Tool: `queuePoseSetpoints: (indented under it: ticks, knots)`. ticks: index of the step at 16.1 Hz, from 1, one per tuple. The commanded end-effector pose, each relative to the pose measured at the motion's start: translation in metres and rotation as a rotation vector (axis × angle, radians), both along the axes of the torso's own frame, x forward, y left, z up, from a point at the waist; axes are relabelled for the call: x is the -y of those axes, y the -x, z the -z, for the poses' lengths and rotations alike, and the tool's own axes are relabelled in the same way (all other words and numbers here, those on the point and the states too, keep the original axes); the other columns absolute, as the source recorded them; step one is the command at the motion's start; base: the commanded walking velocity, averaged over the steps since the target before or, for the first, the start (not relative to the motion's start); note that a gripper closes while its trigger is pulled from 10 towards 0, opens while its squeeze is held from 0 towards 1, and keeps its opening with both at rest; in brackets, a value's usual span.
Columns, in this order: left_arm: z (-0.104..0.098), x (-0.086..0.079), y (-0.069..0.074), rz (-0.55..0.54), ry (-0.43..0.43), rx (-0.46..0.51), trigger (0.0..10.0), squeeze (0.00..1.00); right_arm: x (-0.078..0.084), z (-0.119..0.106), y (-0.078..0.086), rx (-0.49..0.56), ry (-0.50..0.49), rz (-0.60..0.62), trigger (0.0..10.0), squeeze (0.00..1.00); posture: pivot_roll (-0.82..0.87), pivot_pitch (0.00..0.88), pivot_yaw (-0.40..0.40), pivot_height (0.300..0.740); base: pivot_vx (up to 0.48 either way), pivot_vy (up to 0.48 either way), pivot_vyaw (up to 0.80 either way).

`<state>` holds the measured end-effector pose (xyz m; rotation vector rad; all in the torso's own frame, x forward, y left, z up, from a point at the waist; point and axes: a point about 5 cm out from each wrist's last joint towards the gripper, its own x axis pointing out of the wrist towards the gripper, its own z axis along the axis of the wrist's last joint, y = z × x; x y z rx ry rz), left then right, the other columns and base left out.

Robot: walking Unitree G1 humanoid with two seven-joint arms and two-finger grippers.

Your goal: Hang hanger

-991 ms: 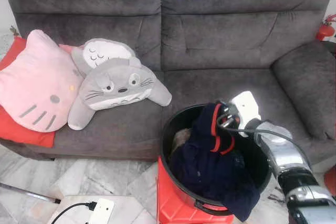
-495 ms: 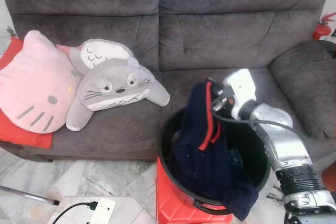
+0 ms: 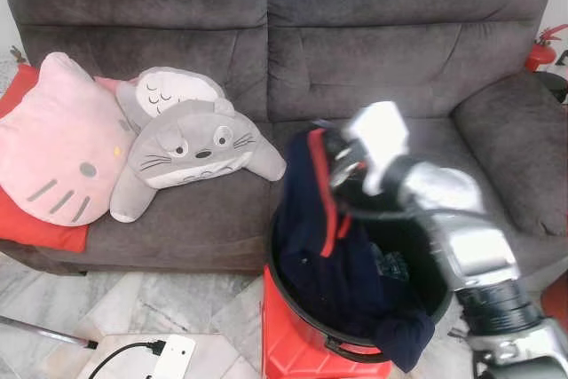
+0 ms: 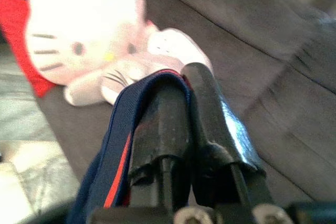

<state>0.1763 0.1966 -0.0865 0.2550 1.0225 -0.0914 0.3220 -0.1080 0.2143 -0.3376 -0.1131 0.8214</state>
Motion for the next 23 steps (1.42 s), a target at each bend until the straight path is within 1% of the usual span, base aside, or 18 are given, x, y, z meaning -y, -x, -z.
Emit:
queuePoseSetpoints:
  ticks: [1,2,3,4,6,7,9,10,11,13,15,17,18,19,21,23]
  knots:
    - [0.001,-0.001,0.003,-0.009,-0.004,-0.013,10.0,0.0,-0.014,-0.009,0.008,0.026,0.001,-0.073,0.0,0.0,-0.15,0.011,0.023,0.74,0.0,0.0,0.0]
    - [0.001,-0.002,0.003,-0.01,-0.004,-0.014,10.0,0.0,-0.025,-0.008,0.014,0.022,0.01,-0.132,0.0,0.0,-0.15,0.011,0.024,0.74,0.0,0.0,0.0]
    - [0.001,-0.002,0.003,-0.011,-0.004,-0.014,10.0,0.0,-0.031,-0.008,0.018,0.019,0.012,-0.159,0.0,0.0,-0.15,0.011,0.024,0.74,0.0,0.0,0.0]
    - [0.001,-0.002,0.003,-0.012,-0.006,-0.014,10.0,0.0,-0.05,-0.006,0.029,0.01,0.017,-0.241,0.0,0.0,-0.15,0.012,0.024,0.74,0.0,0.0,0.0]
    - [0.001,-0.001,0.003,-0.013,-0.005,-0.013,10.0,0.0,-0.067,0.001,0.039,-0.018,0.031,-0.303,0.0,0.0,-0.15,0.012,0.022,0.74,0.0,0.0,0.0]
    - [0.001,-0.001,0.003,-0.014,-0.003,-0.013,10.0,0.0,-0.071,0.008,0.044,-0.03,0.067,-0.327,0.0,0.0,-0.15,0.013,0.022,0.74,0.0,0.0,0.0]
    - [0.001,-0.001,0.003,-0.012,-0.001,-0.014,10.0,0.0,-0.081,0.022,0.052,-0.093,0.09,-0.335,0.0,0.0,-0.15,0.014,0.021,0.74,0.0,0.0,0.0]
    - [0.002,0.0,0.003,-0.011,-0.001,-0.016,10.0,0.0,-0.086,0.031,0.057,-0.11,0.144,-0.344,0.0,0.0,-0.16,0.016,0.023,0.74,0.0,0.0,0.0]
    - [0.002,0.0,0.003,-0.011,0.0,-0.018,10.0,0.0,-0.088,0.039,0.06,-0.119,0.195,-0.351,0.0,0.0,-0.16,0.016,0.023,0.74,0.0,0.0,0.0]
    - [0.002,0.0,0.003,-0.009,0.001,-0.02,10.0,0.0,-0.089,0.048,0.063,-0.132,0.264,-0.361,0.0,0.0,-0.16,0.018,0.025,0.74,0.0,0.0,0.0]
    - [0.002,0.0,0.003,-0.008,-0.001,-0.02,10.0,0.0,-0.091,0.051,0.065,-0.138,0.288,-0.374,0.0,0.0,-0.16,0.018,0.024,0.74,0.0,0.0,0.0]
    - [0.002,0.0,0.003,-0.008,-0.001,-0.019,10.0,0.0,-0.095,0.055,0.071,-0.14,0.319,-0.416,0.0,0.0,-0.16,0.019,0.026,0.74,0.0,0.0,0.0]
    - [0.002,0.0,0.003,-0.007,-0.001,-0.02,10.0,0.0,-0.099,0.06,0.077,-0.136,0.357,-0.459,0.0,0.0,-0.16,0.019,0.026,0.74,0.0,0.0,0.0]
    - [0.002,0.0,0.003,-0.007,0.0,-0.02,10.0,0.0,-0.1,0.061,0.078,-0.136,0.364,-0.468,0.0,0.0,-0.16,0.018,0.026,0.74,0.0,0.0,0.0]
    - [0.002,0.0,0.003,-0.007,-0.001,-0.02,10.0,0.0,-0.103,0.068,0.086,-0.136,0.406,-0.537,0.0,0.0,-0.16,0.019,0.026,0.74,0.0,0.0,0.0]
    - [0.001,0.0,0.003,-0.008,-0.003,-0.021,10.0,0.0,-0.104,0.072,0.087,-0.138,0.432,-0.552,0.0,0.0,-0.16,0.019,0.025,0.74,0.0,0.0,0.0]
